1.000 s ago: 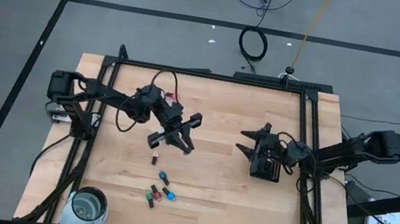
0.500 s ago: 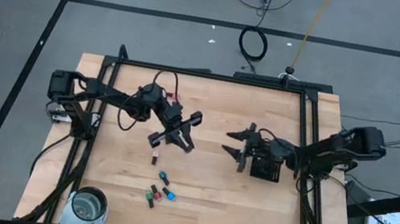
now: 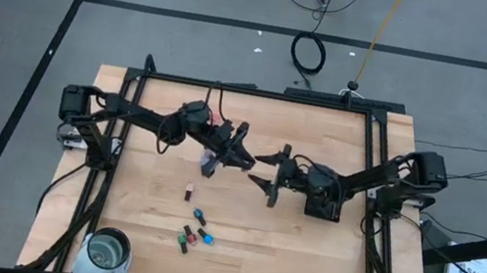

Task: Pick & Place Nail Polish
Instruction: Put the purple nail polish into the black basket

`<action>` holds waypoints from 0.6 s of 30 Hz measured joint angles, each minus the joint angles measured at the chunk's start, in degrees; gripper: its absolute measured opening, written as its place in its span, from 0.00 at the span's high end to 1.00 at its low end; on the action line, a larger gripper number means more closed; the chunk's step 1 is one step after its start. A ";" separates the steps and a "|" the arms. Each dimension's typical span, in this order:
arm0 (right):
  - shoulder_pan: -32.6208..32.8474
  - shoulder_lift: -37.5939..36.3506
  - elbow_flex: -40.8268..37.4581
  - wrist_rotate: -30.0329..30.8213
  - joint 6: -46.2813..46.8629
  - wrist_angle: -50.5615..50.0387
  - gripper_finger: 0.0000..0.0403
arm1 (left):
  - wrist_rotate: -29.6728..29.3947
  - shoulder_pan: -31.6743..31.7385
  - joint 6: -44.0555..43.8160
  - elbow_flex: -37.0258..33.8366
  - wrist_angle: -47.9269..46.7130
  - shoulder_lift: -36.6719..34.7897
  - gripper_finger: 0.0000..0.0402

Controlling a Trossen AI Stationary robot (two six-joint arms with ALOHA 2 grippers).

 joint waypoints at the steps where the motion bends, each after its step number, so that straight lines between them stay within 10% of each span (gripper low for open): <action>1: 0.00 0.22 0.93 -0.02 -0.26 0.09 0.31 | -0.14 -0.07 0.40 0.00 -0.09 0.00 0.92; 18: 0.09 0.21 4.45 -1.73 0.24 -1.33 0.34 | -6.60 -0.73 2.20 0.00 -0.71 0.00 0.92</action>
